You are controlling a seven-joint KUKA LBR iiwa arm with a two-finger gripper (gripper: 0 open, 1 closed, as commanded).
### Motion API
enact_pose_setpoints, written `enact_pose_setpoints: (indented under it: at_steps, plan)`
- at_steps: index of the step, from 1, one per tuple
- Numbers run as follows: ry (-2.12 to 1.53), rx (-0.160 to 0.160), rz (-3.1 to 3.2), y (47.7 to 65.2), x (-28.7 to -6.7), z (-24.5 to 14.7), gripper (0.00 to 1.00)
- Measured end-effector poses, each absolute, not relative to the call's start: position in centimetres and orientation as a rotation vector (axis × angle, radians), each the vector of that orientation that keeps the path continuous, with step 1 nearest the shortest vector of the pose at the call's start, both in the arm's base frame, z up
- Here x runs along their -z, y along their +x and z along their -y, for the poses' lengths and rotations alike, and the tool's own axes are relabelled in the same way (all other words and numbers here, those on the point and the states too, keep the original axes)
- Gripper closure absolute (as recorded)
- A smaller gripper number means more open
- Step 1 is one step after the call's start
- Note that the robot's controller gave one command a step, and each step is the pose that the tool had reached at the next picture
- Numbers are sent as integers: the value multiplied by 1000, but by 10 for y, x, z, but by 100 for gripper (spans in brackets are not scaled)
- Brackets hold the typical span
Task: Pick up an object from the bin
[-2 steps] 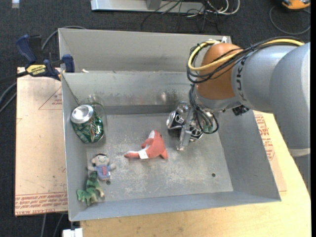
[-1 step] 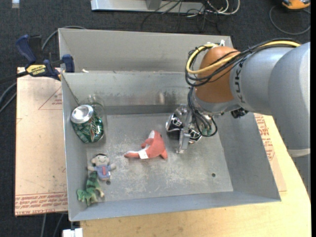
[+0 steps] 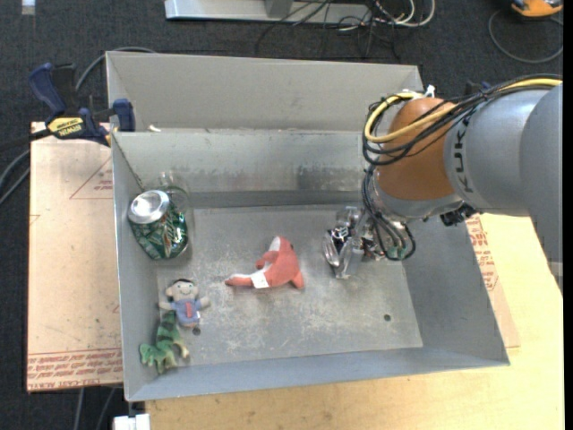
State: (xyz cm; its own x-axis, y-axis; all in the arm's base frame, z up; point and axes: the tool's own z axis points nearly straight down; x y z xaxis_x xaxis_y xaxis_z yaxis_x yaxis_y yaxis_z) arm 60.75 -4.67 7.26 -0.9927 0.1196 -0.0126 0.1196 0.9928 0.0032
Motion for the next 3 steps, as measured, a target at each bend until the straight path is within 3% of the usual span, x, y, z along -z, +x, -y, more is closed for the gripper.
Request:
enact_pose_setpoints:
  at_steps: [1, 2, 3]
  plan:
    - [187, -3, -3123, 608, -73, 47, 100]
    - [196, -5, -3128, 593, -150, 57, 100]
    - [133, -3, -3122, 603, -173, 55, 100]
